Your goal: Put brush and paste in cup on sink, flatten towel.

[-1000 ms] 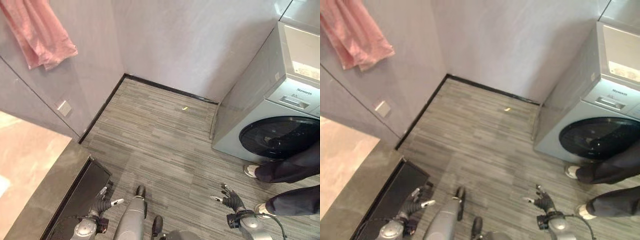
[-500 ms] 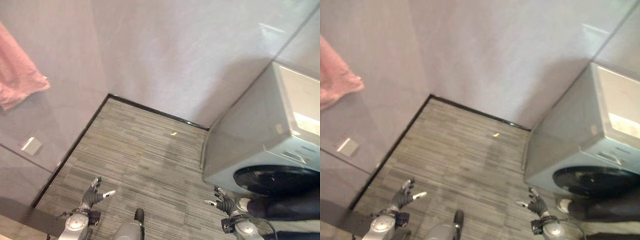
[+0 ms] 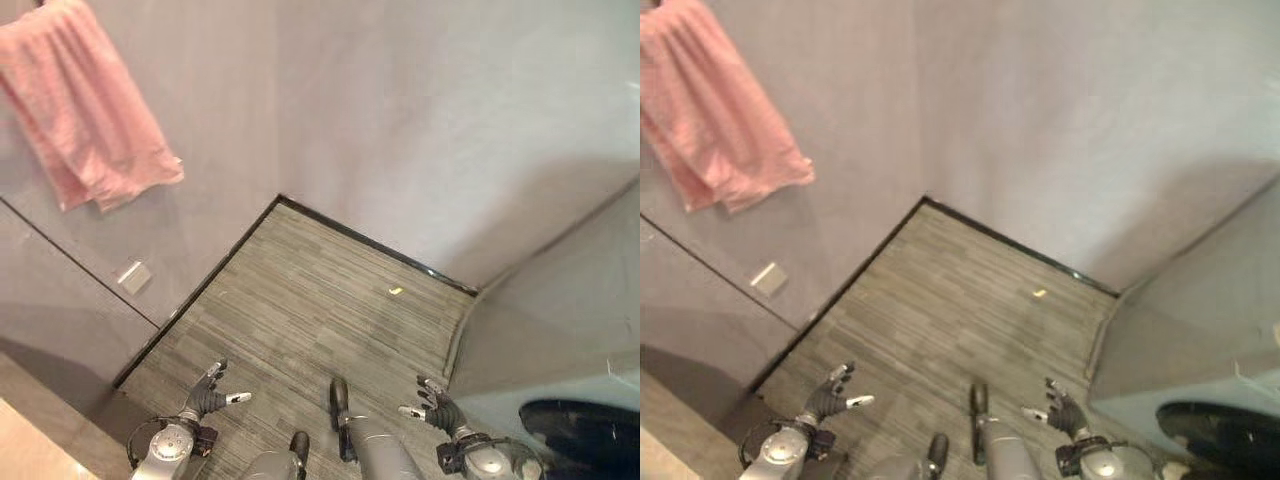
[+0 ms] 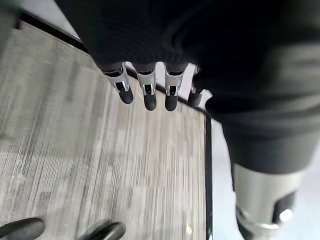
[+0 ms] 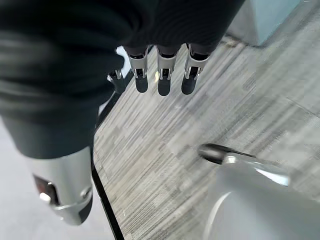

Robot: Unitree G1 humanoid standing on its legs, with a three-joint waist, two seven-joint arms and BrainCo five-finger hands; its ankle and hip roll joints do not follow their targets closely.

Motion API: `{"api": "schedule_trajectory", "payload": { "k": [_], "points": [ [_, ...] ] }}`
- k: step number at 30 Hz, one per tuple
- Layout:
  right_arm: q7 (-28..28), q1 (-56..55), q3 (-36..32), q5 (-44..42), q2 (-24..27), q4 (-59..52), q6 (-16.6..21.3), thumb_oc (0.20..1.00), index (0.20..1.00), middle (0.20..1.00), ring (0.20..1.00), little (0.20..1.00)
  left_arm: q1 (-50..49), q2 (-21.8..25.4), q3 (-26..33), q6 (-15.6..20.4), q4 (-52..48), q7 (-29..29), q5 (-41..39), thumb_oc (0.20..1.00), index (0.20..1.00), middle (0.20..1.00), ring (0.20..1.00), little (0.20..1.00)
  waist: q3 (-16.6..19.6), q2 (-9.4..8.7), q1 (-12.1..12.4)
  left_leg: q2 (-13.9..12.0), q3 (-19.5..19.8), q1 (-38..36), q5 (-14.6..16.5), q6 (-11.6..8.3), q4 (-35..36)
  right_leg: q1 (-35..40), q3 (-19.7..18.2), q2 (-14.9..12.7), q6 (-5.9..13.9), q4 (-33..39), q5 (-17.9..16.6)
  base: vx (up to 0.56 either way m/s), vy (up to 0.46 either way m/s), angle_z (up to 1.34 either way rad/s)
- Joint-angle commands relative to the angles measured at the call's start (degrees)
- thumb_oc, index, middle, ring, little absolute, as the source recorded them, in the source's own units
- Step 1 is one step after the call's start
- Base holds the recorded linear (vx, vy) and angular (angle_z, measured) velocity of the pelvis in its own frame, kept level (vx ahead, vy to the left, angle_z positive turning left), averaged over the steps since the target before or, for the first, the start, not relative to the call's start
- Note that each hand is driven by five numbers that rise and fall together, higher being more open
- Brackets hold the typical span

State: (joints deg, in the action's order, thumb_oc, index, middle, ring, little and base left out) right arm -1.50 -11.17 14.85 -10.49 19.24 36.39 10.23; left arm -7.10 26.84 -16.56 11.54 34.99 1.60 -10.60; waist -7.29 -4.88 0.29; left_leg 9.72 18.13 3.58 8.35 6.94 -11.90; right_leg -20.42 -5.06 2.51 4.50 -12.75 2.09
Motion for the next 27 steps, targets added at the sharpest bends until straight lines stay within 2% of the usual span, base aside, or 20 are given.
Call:
{"api": "schedule_trajectory", "payload": {
  "k": [1,5,11,12,13,14,15,17,18,19,21,23,27],
  "points": [
    [0.5,3.4,-2.1,-1.7,3.5,-3.1,2.4,1.0,1.0,1.0,1.0,1.0,1.8,2.3,0.2,2.6,-1.5,0.9,1.1,1.0,1.0,1.0,1.0,1.0,1.1,0.31,-0.3,-2.7,-4.1,1.0,-0.7,-4.71,-4.1,8.1,2.9,0.2,2.3,4.8,-3.6,0.17,-0.096,0.71],
    [0.5,4.1,-1.7,-2.2,4.2,-4.3,2.5,1.0,1.0,1.0,1.0,1.0,2.0,2.3,0.4,2.4,-1.4,1.6,-0.1,1.0,1.0,1.0,1.0,1.0,2.2,0.7,-0.4,-4.7,-0.5,-0.5,-1.9,-6.26,-1.0,7.9,7.1,0.3,1.09,2.8,-1.0,0.23,-0.109,0.58],
    [1.0,3.4,-2.1,-1.8,4.8,-5.3,2.6,1.0,1.0,1.0,1.0,1.0,2.7,2.2,-0.4,2.2,-1.3,1.8,0.1,1.0,1.0,1.0,1.0,1.0,2.3,0.83,-1.1,-6.7,-0.1,-1.1,-2.4,-7.46,0.1,8.2,10.2,-0.2,0.13,1.6,1.3,0.1,-0.052,0.34],
    [1.2,3.1,-2.2,-1.4,5.1,-5.3,2.7,1.0,1.0,1.0,1.0,1.0,2.9,2.0,-0.7,2.2,-1.3,1.9,0.3,1.0,1.0,1.0,1.0,1.0,2.2,0.89,-1.4,-7.0,-1.0,-0.9,-2.8,-7.81,-0.4,8.7,11.0,-0.5,-0.07,1.8,1.7,0.11,-0.001,0.18],
    [1.9,2.4,-2.9,-0.5,5.9,-6.3,2.8,1.0,1.0,1.0,1.0,1.0,4.1,1.3,-1.4,2.2,-1.2,2.3,0.3,1.0,1.0,1.0,1.0,1.0,1.7,0.92,-2.5,-8.0,-9.1,1.8,-3.3,-8.35,-2.4,10.0,13.6,-2.4,-0.02,2.5,1.8,0.07,0.026,0.64],
    [2.2,2.3,-3.2,-0.5,6.0,-6.3,2.8,1.0,1.0,1.0,1.0,1.0,4.6,1.2,-1.6,2.1,-1.3,2.5,0.0,1.0,1.0,1.0,1.0,1.0,1.3,0.8,-3.2,-8.9,-14.0,3.2,-3.4,-8.27,-1.9,10.4,14.7,-3.3,0.12,2.8,1.7,0.04,0.087,1.27],
    [2.8,2.0,-3.6,-0.3,5.9,-6.0,2.8,1.0,1.0,1.0,1.0,1.0,5.6,0.5,-2.0,2.4,-1.2,2.7,-0.5,1.0,1.0,1.0,1.0,1.0,0.8,1.1,-3.1,-9.8,-20.7,5.5,-3.3,-7.64,2.8,11.7,16.6,-4.3,0.77,4.0,1.6,0.02,0.077,2.01],
    [3.3,2.0,-3.7,0.5,6.3,-5.4,2.9,1.0,1.0,1.0,1.0,1.0,6.0,0.2,-2.4,2.5,-0.6,2.9,-0.2,1.0,1.0,1.0,1.0,1.0,0.3,0.58,-2.6,-10.6,-24.0,10.8,-6.4,-7.79,2.7,13.7,17.2,-5.1,1.11,5.7,1.2,0.05,0.06,1.51],
    [3.3,2.0,-3.6,0.5,6.3,-5.4,2.9,1.0,1.0,1.0,1.0,1.0,6.0,0.2,-2.4,2.6,-0.5,2.9,-0.1,1.0,1.0,1.0,1.0,1.0,0.5,0.57,-2.6,-10.6,-24.0,11.1,-6.3,-7.79,2.4,13.6,17.1,-5.1,1.11,5.7,1.1,0.14,0.082,0.52],
    [3.1,1.8,-3.8,0.8,6.4,-5.5,2.8,1.0,1.0,1.0,1.0,1.0,5.7,0.4,-2.0,2.6,-0.5,2.8,0.4,1.0,1.0,1.0,1.0,1.0,0.4,0.26,-2.0,-12.1,-29.4,14.4,-8.9,-8.39,1.9,15.9,17.4,-4.8,0.95,6.5,1.6,0.19,0.108,0.19],
    [2.8,2.1,-3.2,1.0,6.1,-4.8,2.7,1.0,1.0,1.0,1.0,1.0,5.2,0.5,-1.5,2.6,-0.2,2.9,0.4,1.0,1.0,1.0,1.0,1.0,0.5,-0.07,-0.9,-12.0,-29.2,14.5,-9.7,-8.48,2.0,17.7,17.0,-4.7,0.79,6.9,2.3,0.22,0.137,-0.11],
    [2.2,2.2,-2.8,1.2,5.8,-4.7,2.5,1.0,1.0,1.0,1.0,1.0,4.6,0.6,-1.0,2.6,-0.2,3.0,0.3,1.0,1.0,1.0,1.0,1.0,0.9,-0.27,-0.5,-11.4,-28.5,13.0,-9.2,-8.05,3.2,18.4,16.6,-4.9,0.96,6.8,2.8,0.19,0.148,-0.49],
    [1.5,2.3,-2.4,1.4,3.4,-3.8,2.1,1.0,1.0,1.0,1.0,1.0,1.8,1.1,0.3,2.4,-0.9,2.2,0.5,1.0,1.0,1.0,1.0,1.0,2.9,-1.25,0.4,-10.4,-27.5,11.1,-6.1,-6.34,1.4,20.9,14.2,-7.1,2.25,6.4,2.9,0.22,0.22,-0.44]
  ]
}}
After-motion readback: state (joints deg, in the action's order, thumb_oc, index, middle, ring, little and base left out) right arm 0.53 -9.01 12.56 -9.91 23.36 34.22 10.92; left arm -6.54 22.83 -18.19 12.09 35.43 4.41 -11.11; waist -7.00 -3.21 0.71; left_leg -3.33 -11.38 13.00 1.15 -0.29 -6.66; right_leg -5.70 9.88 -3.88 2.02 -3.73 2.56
